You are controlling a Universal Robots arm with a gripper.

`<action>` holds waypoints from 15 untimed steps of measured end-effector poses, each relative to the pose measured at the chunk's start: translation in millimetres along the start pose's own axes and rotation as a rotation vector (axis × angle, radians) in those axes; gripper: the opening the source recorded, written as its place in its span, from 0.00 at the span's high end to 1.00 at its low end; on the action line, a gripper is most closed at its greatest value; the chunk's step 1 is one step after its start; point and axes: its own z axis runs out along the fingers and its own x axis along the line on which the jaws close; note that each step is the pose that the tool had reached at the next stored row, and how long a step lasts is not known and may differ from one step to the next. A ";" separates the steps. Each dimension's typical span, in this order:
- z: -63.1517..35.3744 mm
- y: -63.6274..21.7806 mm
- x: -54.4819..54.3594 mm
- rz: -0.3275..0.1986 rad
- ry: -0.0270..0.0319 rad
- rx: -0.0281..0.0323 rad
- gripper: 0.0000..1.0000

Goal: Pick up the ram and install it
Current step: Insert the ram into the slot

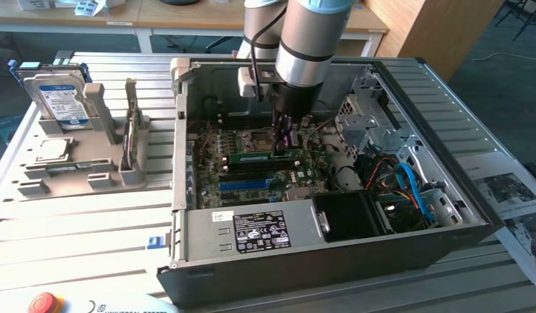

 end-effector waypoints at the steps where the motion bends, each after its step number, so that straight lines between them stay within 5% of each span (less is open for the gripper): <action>1: 0.0 -0.2 0.0 0.000 0.0000 -0.0012 0.88; 6: -0.1 -1.3 0.0 0.000 0.0001 -0.0065 0.88; 15: 2.8 -1.4 0.0 0.001 -0.0001 -0.0068 0.88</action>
